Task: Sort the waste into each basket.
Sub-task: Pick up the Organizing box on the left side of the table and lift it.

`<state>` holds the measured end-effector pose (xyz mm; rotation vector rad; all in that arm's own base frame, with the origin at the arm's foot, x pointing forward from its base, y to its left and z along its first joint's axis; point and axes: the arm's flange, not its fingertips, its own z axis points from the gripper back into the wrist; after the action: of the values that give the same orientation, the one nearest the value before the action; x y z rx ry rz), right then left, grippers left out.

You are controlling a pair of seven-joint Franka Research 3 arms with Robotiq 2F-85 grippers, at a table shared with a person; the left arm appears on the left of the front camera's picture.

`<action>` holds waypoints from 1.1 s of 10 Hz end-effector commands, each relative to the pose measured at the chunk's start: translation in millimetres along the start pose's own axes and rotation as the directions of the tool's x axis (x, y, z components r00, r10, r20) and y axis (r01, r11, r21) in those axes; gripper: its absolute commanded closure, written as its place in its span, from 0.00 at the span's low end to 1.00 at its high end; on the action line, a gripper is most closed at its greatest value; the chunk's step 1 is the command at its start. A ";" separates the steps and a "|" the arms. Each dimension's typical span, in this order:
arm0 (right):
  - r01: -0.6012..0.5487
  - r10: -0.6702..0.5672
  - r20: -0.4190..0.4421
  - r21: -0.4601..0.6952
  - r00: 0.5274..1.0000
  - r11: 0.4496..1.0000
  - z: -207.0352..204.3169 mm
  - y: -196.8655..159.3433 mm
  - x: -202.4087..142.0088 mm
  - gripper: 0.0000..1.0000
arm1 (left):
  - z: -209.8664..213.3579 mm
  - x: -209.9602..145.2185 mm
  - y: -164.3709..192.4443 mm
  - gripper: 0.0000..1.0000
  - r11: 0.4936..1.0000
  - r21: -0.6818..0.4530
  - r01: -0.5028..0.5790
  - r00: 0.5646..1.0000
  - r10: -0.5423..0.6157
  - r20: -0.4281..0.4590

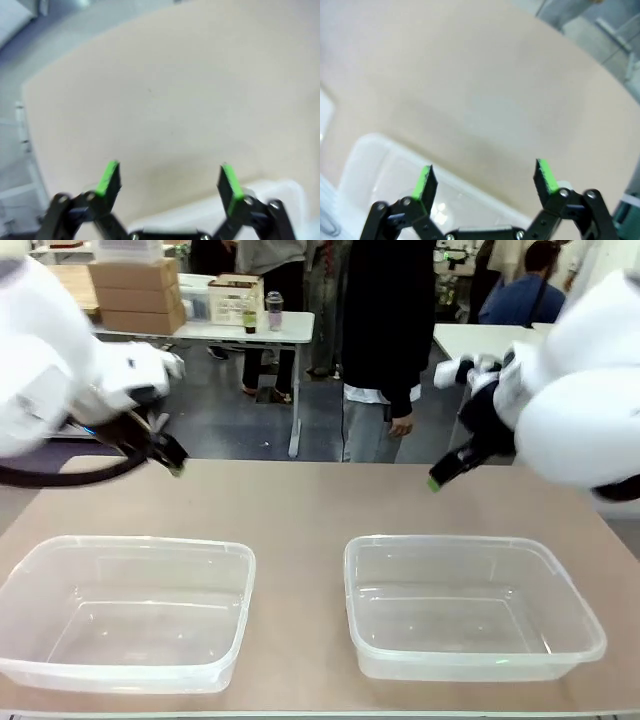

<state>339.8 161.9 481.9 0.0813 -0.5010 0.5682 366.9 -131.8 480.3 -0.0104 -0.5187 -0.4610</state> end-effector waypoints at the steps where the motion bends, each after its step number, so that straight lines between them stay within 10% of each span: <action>1: 0.005 -0.006 0.022 0.043 1.000 0.999 60.0 31.5 -25.1 0.00 | 67.6 -27.6 -23.6 0.00 0.991 -0.132 0.035 0.998 -0.028 0.054; 5: 0.008 -0.008 0.030 -0.003 1.000 1.000 76.9 31.8 -16.4 0.00 | 85.2 -13.5 -33.8 0.00 0.994 -0.100 0.035 0.998 -0.030 0.052; 6: 0.119 -0.126 0.001 0.324 0.992 0.939 81.1 31.0 -19.4 0.00 | 84.7 -17.9 -27.6 0.00 0.928 -0.364 0.080 0.997 -0.077 0.024; 8: 0.356 -0.467 0.041 0.589 0.883 0.725 144.1 35.6 -50.6 0.00 | 132.2 -55.8 14.7 0.00 0.723 -0.691 0.006 0.997 0.052 0.063; 11: 0.516 -0.768 0.115 0.677 0.630 0.525 194.9 26.6 -110.6 0.00 | 165.7 -109.4 64.5 0.00 0.526 -0.846 -0.083 0.943 0.317 0.105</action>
<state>187.6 104.0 642.6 0.9161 -0.4997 0.1471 241.4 -22.2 605.6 -1.0115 -0.4968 -0.5707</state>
